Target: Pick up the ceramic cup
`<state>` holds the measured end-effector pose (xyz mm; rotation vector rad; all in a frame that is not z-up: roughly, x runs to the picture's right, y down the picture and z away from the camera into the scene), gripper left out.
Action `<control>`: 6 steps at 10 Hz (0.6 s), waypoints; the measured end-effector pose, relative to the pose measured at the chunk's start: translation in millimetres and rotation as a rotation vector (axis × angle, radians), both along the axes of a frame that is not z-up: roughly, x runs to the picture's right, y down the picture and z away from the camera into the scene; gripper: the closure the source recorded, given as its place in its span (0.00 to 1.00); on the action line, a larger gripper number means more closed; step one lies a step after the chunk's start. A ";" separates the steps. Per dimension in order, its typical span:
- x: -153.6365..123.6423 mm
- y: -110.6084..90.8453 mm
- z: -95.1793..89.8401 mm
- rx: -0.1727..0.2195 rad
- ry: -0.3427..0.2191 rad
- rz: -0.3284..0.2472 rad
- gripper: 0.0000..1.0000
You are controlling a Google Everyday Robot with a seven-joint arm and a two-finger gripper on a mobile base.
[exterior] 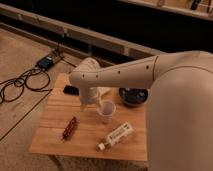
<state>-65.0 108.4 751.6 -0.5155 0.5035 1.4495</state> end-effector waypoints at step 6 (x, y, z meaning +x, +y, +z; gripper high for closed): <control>13.8 9.6 39.7 0.018 0.003 -0.010 0.35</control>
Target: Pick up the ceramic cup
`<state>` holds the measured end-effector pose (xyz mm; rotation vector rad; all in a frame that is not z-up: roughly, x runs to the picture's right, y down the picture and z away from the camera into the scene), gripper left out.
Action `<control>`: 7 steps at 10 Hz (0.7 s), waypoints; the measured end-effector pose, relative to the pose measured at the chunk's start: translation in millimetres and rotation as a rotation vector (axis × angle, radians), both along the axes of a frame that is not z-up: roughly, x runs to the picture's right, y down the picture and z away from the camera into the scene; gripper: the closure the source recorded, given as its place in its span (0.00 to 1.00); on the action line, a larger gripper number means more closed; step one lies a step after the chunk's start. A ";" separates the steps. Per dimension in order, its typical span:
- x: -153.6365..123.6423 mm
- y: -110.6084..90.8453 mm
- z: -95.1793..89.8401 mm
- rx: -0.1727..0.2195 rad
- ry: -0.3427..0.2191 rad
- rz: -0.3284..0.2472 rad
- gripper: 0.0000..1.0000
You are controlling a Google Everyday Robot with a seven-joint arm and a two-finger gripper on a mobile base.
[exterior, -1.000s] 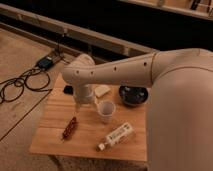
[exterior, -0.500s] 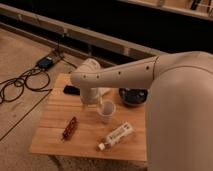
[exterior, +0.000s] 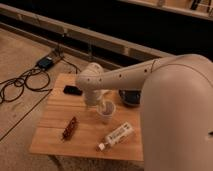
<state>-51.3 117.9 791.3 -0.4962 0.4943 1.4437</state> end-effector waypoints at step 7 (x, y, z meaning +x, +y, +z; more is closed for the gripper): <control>5.7 14.6 15.9 0.009 -0.020 -0.013 0.62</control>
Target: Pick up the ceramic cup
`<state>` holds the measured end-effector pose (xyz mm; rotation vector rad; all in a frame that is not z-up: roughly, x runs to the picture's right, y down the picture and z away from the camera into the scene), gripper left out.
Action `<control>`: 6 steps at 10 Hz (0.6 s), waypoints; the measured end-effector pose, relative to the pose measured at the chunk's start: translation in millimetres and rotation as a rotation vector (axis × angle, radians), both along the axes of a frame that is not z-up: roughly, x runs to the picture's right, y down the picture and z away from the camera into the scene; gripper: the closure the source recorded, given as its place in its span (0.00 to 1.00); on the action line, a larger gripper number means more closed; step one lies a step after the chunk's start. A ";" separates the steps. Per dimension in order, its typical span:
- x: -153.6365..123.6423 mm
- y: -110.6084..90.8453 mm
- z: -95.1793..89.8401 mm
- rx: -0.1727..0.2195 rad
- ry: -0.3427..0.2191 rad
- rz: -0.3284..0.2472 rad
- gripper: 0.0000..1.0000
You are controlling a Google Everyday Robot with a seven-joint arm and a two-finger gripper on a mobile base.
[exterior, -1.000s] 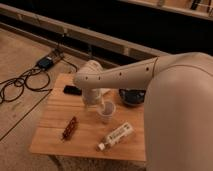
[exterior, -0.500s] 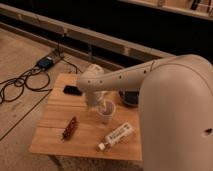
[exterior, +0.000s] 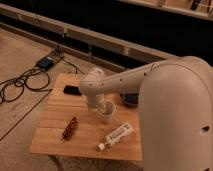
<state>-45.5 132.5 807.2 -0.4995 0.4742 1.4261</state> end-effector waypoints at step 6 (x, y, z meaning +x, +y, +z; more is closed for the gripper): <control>13.6 -6.6 -4.5 0.014 0.014 -0.020 1.00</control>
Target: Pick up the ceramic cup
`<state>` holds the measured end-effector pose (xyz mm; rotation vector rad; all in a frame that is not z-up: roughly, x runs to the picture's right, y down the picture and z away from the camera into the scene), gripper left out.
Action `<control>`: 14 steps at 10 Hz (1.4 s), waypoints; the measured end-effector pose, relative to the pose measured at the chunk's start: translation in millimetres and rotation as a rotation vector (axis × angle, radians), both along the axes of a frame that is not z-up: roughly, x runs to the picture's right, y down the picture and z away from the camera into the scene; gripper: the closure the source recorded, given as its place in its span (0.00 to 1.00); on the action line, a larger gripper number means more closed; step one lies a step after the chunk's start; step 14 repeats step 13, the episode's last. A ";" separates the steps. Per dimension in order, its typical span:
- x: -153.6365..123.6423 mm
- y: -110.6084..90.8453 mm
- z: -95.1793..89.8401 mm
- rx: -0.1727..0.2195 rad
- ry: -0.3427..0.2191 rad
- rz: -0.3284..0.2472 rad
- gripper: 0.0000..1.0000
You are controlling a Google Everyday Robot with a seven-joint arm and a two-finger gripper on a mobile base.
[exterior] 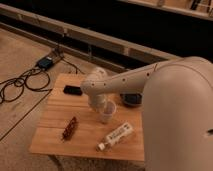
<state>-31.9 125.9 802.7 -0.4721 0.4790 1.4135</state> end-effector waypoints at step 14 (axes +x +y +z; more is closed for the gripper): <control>-14.1 -45.0 -39.8 0.161 0.006 -0.089 1.00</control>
